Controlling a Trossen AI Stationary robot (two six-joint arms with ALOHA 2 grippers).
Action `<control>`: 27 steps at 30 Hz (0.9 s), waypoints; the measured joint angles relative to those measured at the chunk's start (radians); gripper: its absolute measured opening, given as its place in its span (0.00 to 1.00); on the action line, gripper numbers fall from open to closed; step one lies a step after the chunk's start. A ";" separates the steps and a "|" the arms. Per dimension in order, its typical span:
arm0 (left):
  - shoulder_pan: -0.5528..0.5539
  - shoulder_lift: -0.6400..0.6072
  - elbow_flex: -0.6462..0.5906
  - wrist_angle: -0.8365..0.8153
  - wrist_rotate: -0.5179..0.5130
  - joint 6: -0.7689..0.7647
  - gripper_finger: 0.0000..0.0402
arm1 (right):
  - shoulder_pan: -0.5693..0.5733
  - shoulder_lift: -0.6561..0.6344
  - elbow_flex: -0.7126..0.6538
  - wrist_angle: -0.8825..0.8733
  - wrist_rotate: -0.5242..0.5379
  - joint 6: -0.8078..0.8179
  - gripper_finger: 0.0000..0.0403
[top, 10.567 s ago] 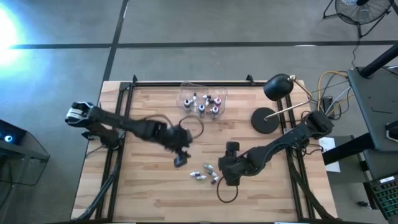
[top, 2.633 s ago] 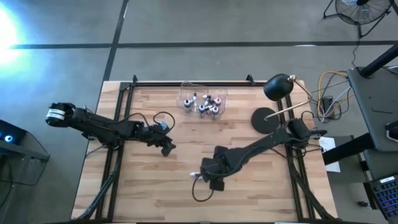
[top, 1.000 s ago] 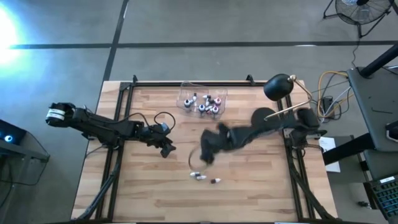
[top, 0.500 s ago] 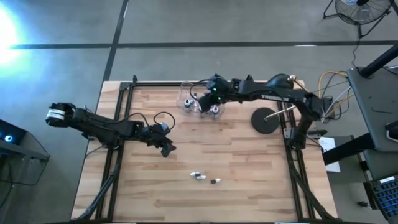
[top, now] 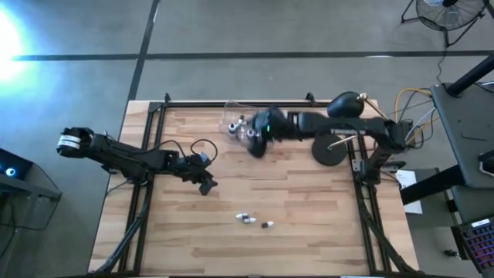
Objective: Pick & Place food coloring
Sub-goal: Put the small red food coloring bottle into the transparent bin
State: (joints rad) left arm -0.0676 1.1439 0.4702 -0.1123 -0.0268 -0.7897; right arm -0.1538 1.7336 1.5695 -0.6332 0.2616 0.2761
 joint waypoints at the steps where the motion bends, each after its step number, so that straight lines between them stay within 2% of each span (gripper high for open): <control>1: 0.000 0.000 0.000 0.000 0.000 0.008 0.54 | 0.032 -0.006 0.000 -0.027 -0.013 -0.043 0.53; 3: 0.000 0.000 0.000 0.000 -0.012 0.025 0.54 | 0.100 -0.008 -0.002 -0.108 -0.053 -0.095 0.53; 8: 0.000 0.000 0.000 0.001 -0.053 0.054 0.54 | 0.306 0.007 -0.026 -0.302 -0.103 -0.094 0.53; 13: 0.000 0.000 -0.001 0.008 -0.061 0.060 0.54 | 0.477 0.059 -0.067 -0.259 -0.106 -0.094 0.53; 17: 0.000 0.000 -0.001 0.007 -0.061 0.059 0.54 | 0.544 0.139 -0.072 -0.187 -0.109 -0.023 0.53; 23: -0.001 0.000 -0.001 0.007 -0.060 0.030 0.54 | 0.616 0.251 -0.067 -0.171 -0.177 0.082 0.53; 27: -0.001 0.000 -0.001 0.007 -0.058 0.024 0.54 | 0.648 0.296 -0.067 -0.162 -0.184 0.133 0.53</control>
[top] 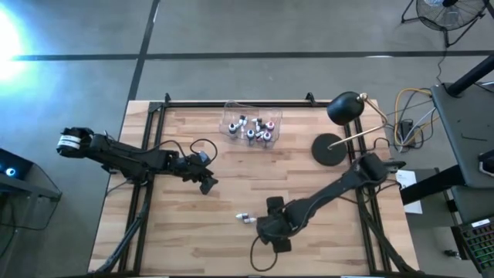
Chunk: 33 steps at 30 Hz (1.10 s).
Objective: Pick & Place food coloring
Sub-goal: Put the small red food coloring bottle into the transparent bin
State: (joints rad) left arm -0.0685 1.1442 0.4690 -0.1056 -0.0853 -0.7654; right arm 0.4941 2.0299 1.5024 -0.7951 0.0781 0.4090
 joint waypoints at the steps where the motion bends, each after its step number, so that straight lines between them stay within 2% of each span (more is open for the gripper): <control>1: 0.000 0.000 0.000 -0.001 0.000 0.000 0.54 | 0.005 0.010 0.000 0.017 0.001 0.000 0.53; 6: 0.000 0.000 0.000 -0.003 0.001 0.000 0.54 | 0.012 0.057 0.001 0.052 0.008 0.001 0.53; 12: 0.000 0.000 0.000 -0.008 0.002 0.001 0.54 | 0.005 0.075 0.001 0.045 0.105 0.009 0.53; 21: 0.000 0.000 0.000 -0.008 0.002 0.003 0.54 | -0.014 0.048 0.011 0.032 0.109 0.033 0.53; 24: 0.000 0.000 0.000 -0.008 0.002 0.006 0.54 | -0.038 0.034 0.010 0.012 0.170 0.054 0.53; 27: 0.001 0.000 0.000 -0.008 0.002 0.006 0.54 | -0.064 0.015 0.011 0.020 0.228 -0.031 0.53; 29: 0.001 0.000 0.000 -0.008 0.002 0.006 0.54 | -0.086 0.011 0.012 0.023 0.223 -0.074 0.53; 33: 0.001 0.000 0.000 -0.008 0.002 0.006 0.54 | -0.118 0.013 0.012 0.024 0.141 -0.103 0.53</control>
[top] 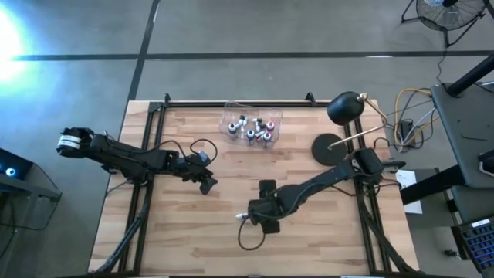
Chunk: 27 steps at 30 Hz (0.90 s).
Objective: Pick & Place food coloring
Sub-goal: Put the small red food coloring bottle into the transparent bin
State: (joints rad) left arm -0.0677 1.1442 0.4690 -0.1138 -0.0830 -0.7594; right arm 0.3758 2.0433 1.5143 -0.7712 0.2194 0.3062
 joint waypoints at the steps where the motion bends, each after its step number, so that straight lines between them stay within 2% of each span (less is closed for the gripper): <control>1: 0.000 0.000 0.000 0.000 0.000 0.000 0.54 | -0.001 0.001 0.000 0.004 -0.007 -0.023 0.53; 11: -0.001 0.000 0.000 0.000 0.000 -0.001 0.54 | 0.000 0.019 -0.002 0.071 -0.022 -0.483 0.53; 14: -0.001 0.000 -0.002 0.001 0.000 -0.001 0.54 | -0.007 0.019 -0.008 0.095 -0.103 -0.589 0.53; 16: -0.001 0.000 -0.005 0.000 0.000 -0.001 0.54 | -0.014 0.019 -0.019 0.109 -0.187 -0.600 0.53; 17: -0.001 0.000 -0.007 0.000 0.000 -0.001 0.54 | -0.016 0.019 -0.024 0.111 -0.197 -0.596 0.53; 27: -0.001 0.000 -0.037 0.002 0.006 -0.032 0.54 | -0.024 0.020 -0.062 0.210 -0.179 -0.594 0.53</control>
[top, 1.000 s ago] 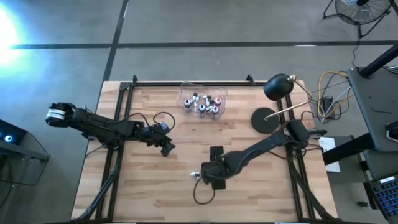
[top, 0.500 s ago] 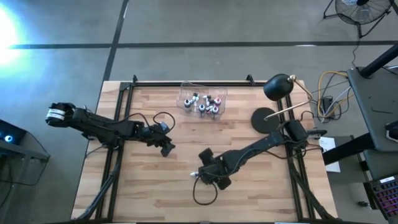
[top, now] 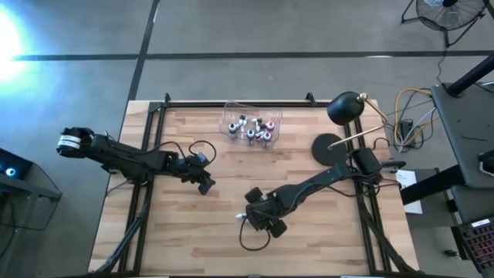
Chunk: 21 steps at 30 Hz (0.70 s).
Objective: Pick & Place food coloring
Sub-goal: Put the small red food coloring bottle into the transparent bin
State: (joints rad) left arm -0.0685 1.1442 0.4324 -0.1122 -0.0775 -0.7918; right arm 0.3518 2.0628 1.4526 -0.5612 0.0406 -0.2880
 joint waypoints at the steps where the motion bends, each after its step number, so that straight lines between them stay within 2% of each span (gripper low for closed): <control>1: 0.000 0.000 0.000 0.000 0.001 0.000 0.54 | -0.003 0.000 -0.004 0.002 -0.012 0.000 0.53; 11: 0.000 0.000 -0.002 -0.001 0.011 -0.009 0.54 | -0.022 0.050 0.010 0.004 -0.041 0.062 0.51; 15: 0.000 0.000 -0.006 0.000 0.012 -0.022 0.54 | -0.028 0.050 0.010 -0.020 -0.043 0.134 0.44; 21: 0.000 0.000 -0.009 -0.001 0.014 -0.034 0.54 | -0.030 0.050 0.010 -0.030 -0.041 0.165 0.28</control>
State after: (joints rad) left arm -0.0685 1.1442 0.4236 -0.1128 -0.0630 -0.8254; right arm 0.3215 2.1128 1.4624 -0.5910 -0.0007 -0.1233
